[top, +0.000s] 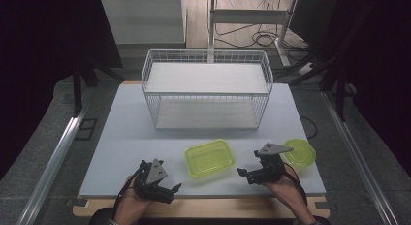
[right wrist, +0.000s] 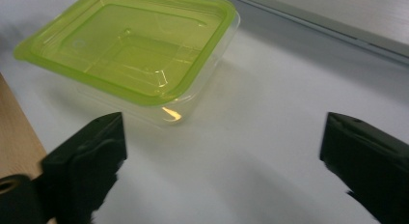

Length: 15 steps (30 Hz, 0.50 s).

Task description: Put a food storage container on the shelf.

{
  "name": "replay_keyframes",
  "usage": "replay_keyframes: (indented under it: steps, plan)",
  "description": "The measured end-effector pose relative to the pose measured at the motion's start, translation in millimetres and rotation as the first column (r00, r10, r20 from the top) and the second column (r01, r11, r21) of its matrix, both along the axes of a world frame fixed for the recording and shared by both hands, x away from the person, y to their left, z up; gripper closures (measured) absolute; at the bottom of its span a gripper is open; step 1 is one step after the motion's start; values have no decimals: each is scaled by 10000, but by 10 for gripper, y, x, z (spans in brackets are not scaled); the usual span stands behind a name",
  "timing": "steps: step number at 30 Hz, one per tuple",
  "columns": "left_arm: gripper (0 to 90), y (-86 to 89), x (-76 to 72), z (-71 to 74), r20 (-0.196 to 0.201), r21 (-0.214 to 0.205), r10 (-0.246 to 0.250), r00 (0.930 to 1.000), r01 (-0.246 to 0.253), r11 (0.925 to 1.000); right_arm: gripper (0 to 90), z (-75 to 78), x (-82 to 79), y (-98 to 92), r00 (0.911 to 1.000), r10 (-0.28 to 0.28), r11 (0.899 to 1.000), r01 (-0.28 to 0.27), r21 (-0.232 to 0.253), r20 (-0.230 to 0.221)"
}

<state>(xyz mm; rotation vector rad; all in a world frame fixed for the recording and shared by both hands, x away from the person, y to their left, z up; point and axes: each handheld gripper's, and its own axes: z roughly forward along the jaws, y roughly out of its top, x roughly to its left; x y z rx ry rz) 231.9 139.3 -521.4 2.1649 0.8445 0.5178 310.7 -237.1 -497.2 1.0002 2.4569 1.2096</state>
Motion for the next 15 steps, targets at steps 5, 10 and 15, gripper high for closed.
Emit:
replay_keyframes:
  steps: [5, 10, 15]
  plan:
    - [33, -35, -6, -17, -20, 229, -168, 9999, 169, 9996, 74, 97, 84, 60, 9997, -184, 9995, 188, 249, -142]
    - [33, -31, -4, -18, -23, 180, -135, 9999, 136, 9997, 232, 175, 247, 132, 9966, -149, 9962, 218, 846, -816]
    - [33, -46, -13, -21, 27, 291, -222, 9997, 221, 9993, 337, 145, 416, 216, 9831, 215, 9926, 9, 1218, -1820]
